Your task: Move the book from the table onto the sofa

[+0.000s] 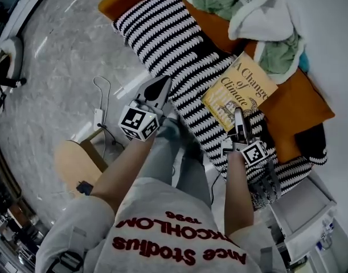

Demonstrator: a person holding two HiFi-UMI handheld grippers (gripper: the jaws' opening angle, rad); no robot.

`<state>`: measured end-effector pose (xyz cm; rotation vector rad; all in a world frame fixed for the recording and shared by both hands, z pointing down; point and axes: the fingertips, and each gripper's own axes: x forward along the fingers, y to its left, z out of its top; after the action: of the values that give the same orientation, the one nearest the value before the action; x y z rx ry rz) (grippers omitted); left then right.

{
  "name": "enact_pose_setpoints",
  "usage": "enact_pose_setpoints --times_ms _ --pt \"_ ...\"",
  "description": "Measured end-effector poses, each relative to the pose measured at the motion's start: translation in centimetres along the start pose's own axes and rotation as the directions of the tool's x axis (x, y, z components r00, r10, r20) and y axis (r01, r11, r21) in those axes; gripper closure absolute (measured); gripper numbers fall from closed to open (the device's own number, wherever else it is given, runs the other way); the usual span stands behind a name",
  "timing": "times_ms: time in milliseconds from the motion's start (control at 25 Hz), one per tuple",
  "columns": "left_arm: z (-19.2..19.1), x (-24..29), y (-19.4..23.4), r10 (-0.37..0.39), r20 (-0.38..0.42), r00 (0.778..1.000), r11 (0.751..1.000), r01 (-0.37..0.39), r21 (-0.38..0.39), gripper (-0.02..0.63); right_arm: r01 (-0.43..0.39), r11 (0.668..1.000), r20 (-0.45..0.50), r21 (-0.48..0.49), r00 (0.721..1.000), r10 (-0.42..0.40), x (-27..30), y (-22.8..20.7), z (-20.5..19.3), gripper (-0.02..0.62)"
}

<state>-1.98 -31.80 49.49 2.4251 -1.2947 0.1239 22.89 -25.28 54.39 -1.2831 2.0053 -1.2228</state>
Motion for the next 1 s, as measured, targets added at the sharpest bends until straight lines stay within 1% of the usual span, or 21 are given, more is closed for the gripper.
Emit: enact_pose_setpoints --times_ms 80,160,240,360,480,600,760,920,1000 --pt "-0.6 1.0 0.2 -0.002 -0.005 1.000 1.000 0.002 -0.009 0.589 0.022 0.999 0.002 0.031 1.000 -0.022 0.1 -1.7 -0.6 0.434" --pt "-1.3 1.8 0.4 -0.004 -0.012 1.000 1.000 0.004 -0.016 0.589 0.057 0.998 -0.017 0.034 0.998 -0.057 0.1 -3.6 -1.6 0.434" --pt "-2.2 2.4 1.0 -0.009 -0.019 1.000 1.000 0.009 -0.018 0.589 0.091 0.995 -0.041 0.030 0.995 -0.090 0.5 -5.7 -3.0 0.434" --pt "-4.1 3.1 2.5 -0.017 -0.035 0.999 1.000 0.016 -0.022 0.589 0.117 0.991 -0.068 0.059 0.991 -0.113 2.0 -8.6 -5.6 0.434" --pt "-5.9 3.6 3.1 -0.024 -0.056 0.998 0.999 0.022 -0.030 0.589 0.176 0.982 -0.109 0.063 0.980 -0.168 2.5 -11.7 -7.5 0.434" --pt "-7.1 4.0 2.7 -0.030 -0.072 0.997 0.999 0.027 -0.040 0.589 0.237 0.967 -0.155 0.089 0.963 -0.222 2.4 -14.4 -8.8 0.434" --pt "-8.8 4.4 2.8 -0.031 -0.094 0.995 0.998 0.026 -0.051 0.589 0.237 0.962 -0.195 0.136 0.958 -0.209 3.1 -16.9 -10.6 0.434" --pt "-10.2 5.6 2.1 -0.039 -0.116 0.992 0.998 0.033 -0.054 0.589 0.278 0.947 -0.231 0.161 0.943 -0.238 2.9 -20.1 -11.1 0.434" --pt "-10.8 6.1 1.3 -0.046 -0.130 0.991 0.997 0.038 -0.061 0.589 0.294 0.934 -0.244 0.202 0.939 -0.242 1.9 -21.4 -11.4 0.433"
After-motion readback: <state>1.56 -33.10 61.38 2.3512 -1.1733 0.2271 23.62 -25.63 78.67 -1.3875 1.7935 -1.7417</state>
